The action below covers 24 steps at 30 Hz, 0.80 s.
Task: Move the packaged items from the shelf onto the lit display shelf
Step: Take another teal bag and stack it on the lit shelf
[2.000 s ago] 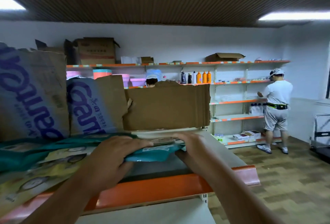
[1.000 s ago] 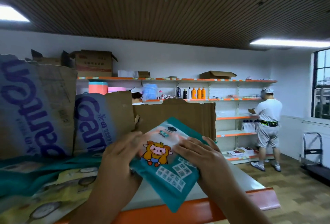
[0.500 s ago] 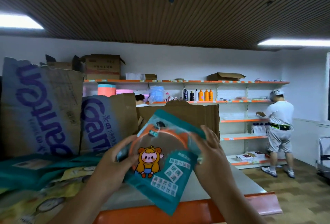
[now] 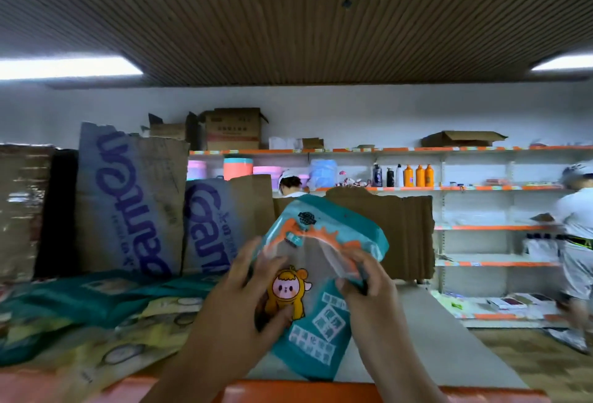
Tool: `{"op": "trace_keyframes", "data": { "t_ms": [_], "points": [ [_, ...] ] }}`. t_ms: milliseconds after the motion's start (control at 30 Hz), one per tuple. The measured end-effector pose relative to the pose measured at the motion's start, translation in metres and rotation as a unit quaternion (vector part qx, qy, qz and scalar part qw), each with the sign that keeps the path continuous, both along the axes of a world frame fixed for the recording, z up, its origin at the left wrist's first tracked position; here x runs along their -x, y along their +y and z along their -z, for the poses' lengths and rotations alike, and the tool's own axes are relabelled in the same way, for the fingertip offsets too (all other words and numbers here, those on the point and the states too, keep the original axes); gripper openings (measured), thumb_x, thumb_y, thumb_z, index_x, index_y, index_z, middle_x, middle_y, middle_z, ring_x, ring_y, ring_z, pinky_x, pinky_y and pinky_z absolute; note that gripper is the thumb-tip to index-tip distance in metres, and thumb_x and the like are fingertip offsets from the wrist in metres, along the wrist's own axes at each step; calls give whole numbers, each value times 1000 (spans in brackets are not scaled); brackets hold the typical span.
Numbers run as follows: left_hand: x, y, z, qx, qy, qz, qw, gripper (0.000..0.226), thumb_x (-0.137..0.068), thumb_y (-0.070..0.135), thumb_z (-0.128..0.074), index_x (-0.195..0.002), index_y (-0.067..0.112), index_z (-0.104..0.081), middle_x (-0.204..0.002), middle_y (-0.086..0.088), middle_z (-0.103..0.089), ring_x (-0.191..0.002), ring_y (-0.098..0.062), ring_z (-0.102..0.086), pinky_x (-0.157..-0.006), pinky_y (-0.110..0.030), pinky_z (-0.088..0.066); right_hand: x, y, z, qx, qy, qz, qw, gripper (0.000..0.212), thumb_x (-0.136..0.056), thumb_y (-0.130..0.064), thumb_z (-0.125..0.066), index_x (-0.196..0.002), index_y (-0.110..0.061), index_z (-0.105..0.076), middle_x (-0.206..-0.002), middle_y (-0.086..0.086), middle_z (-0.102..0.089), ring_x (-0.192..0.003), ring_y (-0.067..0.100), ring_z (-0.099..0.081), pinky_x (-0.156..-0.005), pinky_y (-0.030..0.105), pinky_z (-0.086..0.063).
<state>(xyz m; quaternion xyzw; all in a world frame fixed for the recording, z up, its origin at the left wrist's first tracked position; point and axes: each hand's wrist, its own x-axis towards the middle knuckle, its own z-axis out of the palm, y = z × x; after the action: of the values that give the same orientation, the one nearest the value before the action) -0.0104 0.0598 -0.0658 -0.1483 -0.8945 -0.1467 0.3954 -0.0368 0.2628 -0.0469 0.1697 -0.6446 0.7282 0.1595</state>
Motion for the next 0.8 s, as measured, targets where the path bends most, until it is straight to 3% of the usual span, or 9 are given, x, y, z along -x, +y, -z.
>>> {"op": "trace_keyframes", "data": {
  "t_ms": [67,167,300,467,567,700,800],
  "points": [
    [-5,-2,-1,62,18,-4,998,73,-83,82,-48,-149,55,-32,-168,17,3,-146,-12,-20,-113,-41,-33,-2,4,1,24,-4,-1,1000,44,-95,3,-55,-100,-39,-67,-100,-4,-67,-80,13,-71,-66,34,-61],
    [-15,-4,-2,175,18,-6,984,89,-73,97,-43,-150,52,-35,-169,13,-7,-156,-21,-10,-114,-58,-33,-7,8,0,65,-34,-41,996,36,-97,-2,-56,-93,-35,-70,-97,1,-69,-87,29,-72,-79,55,-61],
    [-40,-12,-5,237,27,-26,971,87,-78,93,-44,-153,50,-29,-164,16,-26,-153,-19,-23,-104,-54,-50,-19,1,-6,52,-31,-86,994,31,-96,-1,-57,-92,-28,-72,-96,6,-70,-87,35,-71,-80,59,-58],
    [-77,-42,-20,259,102,-31,960,71,-75,66,-69,-140,45,-49,-151,14,-46,-147,-24,-38,-92,-48,-58,-44,-38,-14,67,-2,-147,987,36,-96,7,-51,-93,-23,-71,-96,16,-71,-80,36,-69,-80,58,-55],
    [-106,-75,-24,257,151,-41,954,63,-68,46,-71,-130,41,-61,-140,16,-56,-136,-22,-51,-87,-48,-56,-64,-80,-16,77,12,-175,981,41,-95,11,-48,-97,-23,-70,-99,17,-71,-86,39,-69,-83,62,-53],
    [-152,-141,-21,226,210,-64,949,43,-75,41,-70,-118,38,-72,-132,17,-64,-127,-19,-58,-83,-45,-54,-91,-144,-17,59,21,-201,978,41,-90,15,-56,-102,-22,-67,-103,11,-72,-92,33,-71,-81,55,-57],
    [-191,-197,-16,220,216,-103,946,47,-69,33,-69,-116,37,-73,-131,14,-65,-125,-20,-58,-84,-45,-54,-110,-192,-22,57,3,-175,983,35,-91,10,-62,-99,-24,-65,-100,7,-72,-78,15,-72,-59,31,-57]
  ]
}}
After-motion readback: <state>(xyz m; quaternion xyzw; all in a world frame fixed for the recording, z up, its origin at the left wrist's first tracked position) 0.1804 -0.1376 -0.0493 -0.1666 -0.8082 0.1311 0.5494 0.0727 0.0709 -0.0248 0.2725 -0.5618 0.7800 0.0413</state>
